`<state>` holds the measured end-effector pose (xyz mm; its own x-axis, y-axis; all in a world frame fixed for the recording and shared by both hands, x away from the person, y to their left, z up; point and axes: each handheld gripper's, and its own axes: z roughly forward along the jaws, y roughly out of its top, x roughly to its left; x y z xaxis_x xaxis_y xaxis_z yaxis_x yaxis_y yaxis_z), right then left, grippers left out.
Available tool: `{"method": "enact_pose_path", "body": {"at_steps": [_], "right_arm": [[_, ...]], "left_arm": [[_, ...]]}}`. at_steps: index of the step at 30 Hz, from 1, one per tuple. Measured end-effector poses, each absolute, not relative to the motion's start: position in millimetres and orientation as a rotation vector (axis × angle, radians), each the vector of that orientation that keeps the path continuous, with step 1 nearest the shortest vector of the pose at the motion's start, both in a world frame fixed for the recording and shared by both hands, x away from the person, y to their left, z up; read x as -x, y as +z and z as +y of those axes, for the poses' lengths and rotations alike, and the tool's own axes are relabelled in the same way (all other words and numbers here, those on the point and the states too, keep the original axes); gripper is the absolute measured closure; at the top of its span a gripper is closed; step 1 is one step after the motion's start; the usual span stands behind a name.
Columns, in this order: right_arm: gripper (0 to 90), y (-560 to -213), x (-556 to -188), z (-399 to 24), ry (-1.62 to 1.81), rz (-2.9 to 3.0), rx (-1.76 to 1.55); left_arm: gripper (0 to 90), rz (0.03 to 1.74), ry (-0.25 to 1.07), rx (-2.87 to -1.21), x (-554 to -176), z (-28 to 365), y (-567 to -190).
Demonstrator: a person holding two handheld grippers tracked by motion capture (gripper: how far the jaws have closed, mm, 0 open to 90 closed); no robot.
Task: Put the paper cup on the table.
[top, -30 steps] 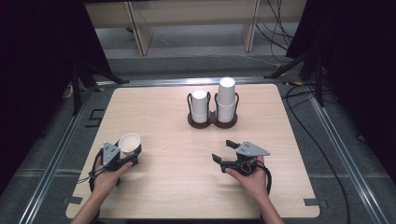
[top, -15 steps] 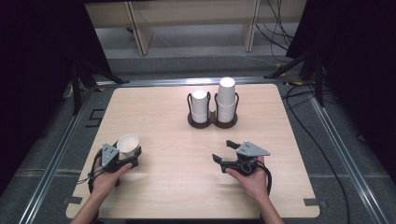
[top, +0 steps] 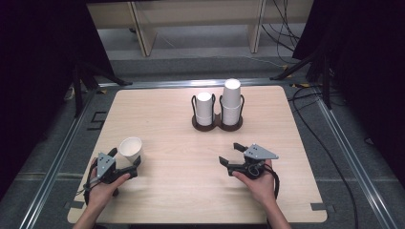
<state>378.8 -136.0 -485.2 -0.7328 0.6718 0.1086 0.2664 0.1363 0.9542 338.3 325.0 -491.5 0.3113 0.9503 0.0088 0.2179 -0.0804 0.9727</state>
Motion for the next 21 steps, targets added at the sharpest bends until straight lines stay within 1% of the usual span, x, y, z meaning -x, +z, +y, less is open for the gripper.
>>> {"method": "enact_pose_path", "body": {"at_steps": [2,9,14,21], "right_arm": [[18.9,-484.9,-376.6,-135.4,1.626,2.075,-0.947],[18.7,-484.8,-379.0,-138.0,1.632,2.059,-0.91],[18.5,-485.0,-378.6,-138.8,1.626,2.068,-0.923],[18.4,-485.4,-378.9,-140.7,1.639,2.057,-0.931]], "left_arm": [[2.0,1.107,0.89,-1.539,-336.8,325.3,-492.2],[0.9,1.121,0.888,-1.553,-326.8,327.6,-493.8],[0.8,1.109,0.892,-1.525,-325.8,326.2,-497.6],[0.9,1.11,0.894,-1.528,-323.5,325.2,-497.9]]}}
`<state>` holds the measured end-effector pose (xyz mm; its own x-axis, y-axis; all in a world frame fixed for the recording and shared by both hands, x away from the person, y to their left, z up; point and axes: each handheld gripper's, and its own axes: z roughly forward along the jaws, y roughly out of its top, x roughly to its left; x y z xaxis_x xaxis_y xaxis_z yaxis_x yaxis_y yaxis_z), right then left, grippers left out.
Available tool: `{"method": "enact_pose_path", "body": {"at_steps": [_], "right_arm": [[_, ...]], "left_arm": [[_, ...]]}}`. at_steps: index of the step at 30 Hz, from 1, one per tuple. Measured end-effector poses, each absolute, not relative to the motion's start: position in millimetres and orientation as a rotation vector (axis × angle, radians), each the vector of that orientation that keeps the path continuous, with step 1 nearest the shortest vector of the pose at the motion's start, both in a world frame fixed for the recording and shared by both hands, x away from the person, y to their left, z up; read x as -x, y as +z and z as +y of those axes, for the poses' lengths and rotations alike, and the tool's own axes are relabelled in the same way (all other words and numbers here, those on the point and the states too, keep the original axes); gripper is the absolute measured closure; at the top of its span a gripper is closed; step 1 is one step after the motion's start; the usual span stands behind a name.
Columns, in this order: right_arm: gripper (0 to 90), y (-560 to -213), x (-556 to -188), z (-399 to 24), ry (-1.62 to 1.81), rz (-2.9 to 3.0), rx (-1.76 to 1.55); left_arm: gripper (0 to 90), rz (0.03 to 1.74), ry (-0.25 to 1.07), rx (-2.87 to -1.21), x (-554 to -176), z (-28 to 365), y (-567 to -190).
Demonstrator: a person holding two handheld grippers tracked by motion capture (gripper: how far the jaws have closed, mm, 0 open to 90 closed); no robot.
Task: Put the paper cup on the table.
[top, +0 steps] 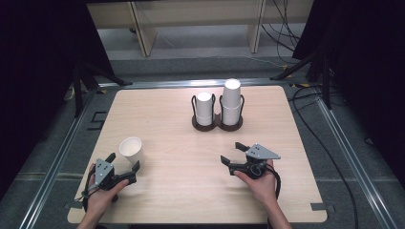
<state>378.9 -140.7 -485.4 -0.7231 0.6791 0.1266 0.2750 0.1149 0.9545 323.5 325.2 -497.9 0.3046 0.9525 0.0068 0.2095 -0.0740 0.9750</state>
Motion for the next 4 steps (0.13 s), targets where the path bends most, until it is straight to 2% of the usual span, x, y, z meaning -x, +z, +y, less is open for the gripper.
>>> {"method": "enact_pose_path", "body": {"at_steps": [4], "right_arm": [[18.3,-486.2,-379.0,-143.8,1.641,2.041,-0.935]], "left_arm": [[1.3,1.091,0.917,-1.523,-323.6,323.5,-498.6]]}}
